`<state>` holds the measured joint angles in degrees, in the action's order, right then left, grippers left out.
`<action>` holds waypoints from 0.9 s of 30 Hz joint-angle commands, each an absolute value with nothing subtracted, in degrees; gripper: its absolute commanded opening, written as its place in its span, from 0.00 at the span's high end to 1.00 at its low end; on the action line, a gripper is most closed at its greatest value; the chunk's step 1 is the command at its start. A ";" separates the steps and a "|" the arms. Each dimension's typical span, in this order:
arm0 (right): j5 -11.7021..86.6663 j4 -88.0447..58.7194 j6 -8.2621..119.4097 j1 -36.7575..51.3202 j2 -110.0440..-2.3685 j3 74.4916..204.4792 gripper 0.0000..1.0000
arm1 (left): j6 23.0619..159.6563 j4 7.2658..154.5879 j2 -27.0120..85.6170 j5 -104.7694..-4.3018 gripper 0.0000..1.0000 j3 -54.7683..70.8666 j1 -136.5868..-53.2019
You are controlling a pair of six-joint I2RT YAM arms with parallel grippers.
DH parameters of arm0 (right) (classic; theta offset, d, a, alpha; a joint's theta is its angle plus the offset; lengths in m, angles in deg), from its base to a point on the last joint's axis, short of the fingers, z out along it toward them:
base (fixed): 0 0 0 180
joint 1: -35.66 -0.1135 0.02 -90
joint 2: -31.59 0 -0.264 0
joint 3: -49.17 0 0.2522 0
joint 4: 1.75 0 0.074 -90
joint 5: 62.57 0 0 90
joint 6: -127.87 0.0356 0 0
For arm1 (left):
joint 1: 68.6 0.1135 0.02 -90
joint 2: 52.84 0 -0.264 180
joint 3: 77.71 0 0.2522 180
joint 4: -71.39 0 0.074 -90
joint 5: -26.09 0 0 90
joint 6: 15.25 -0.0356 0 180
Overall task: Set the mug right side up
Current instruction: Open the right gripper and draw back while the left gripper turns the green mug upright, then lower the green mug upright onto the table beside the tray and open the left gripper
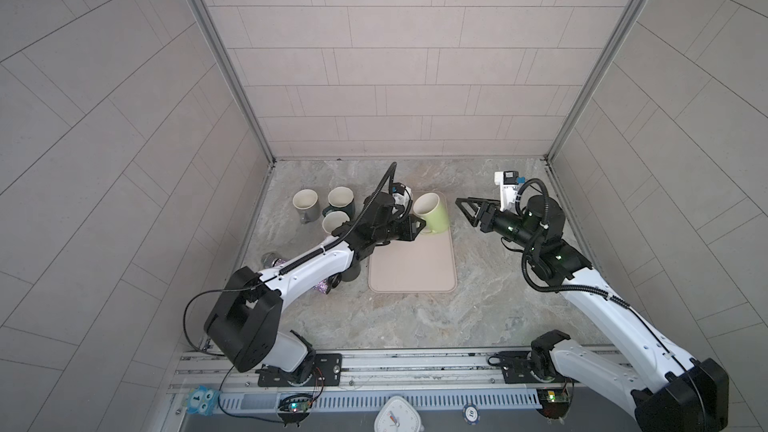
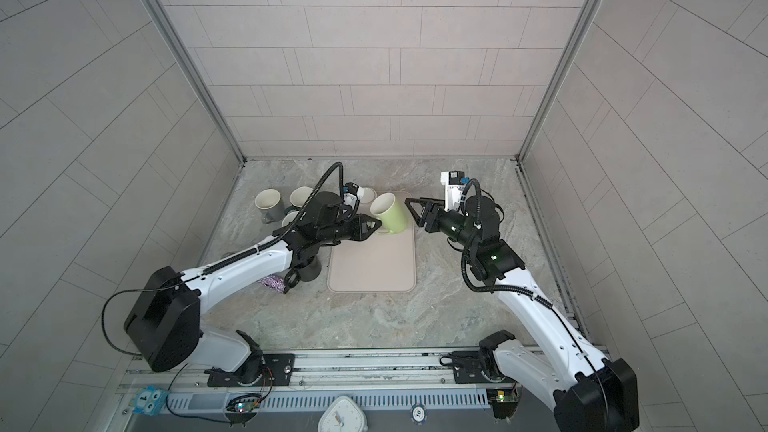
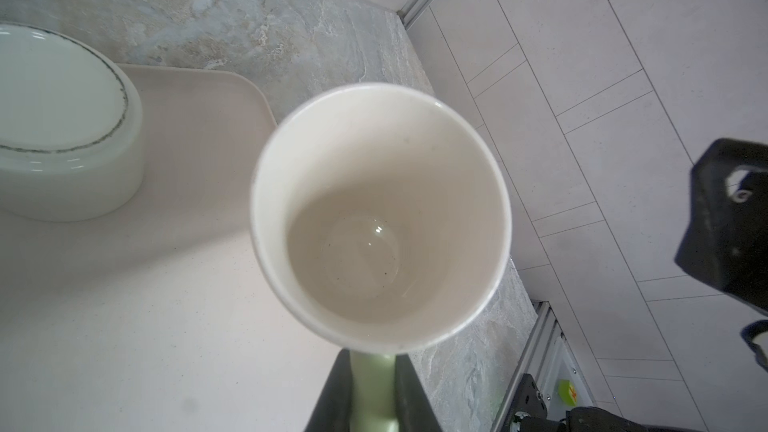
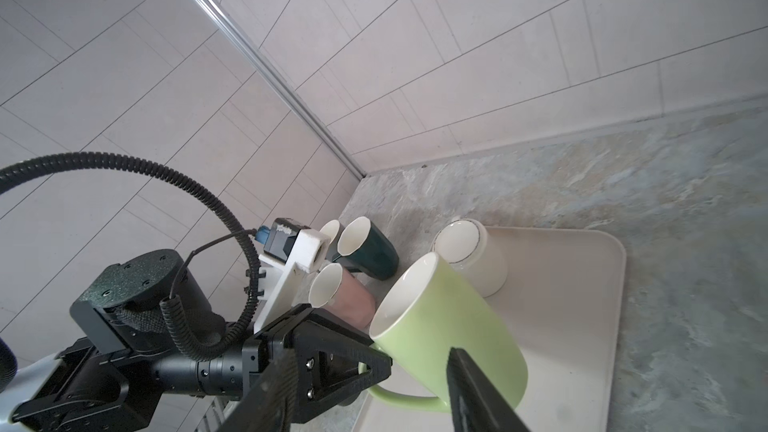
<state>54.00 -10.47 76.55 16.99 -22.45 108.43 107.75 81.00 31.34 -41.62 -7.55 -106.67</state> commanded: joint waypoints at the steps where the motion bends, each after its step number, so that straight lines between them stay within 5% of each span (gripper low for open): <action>1: 44.32 -16.15 73.29 17.22 -17.29 107.58 0.41 | 104.22 76.93 32.22 -43.72 1.00 -2.83 -108.44; 16: 15.90 -38.44 71.38 18.17 5.11 103.39 0.38 | 100.20 77.08 46.45 -53.35 1.00 8.95 -119.64; 27: 13.89 -44.62 73.27 18.26 13.82 101.08 0.36 | 94.40 78.81 56.42 -72.17 1.00 14.56 -127.04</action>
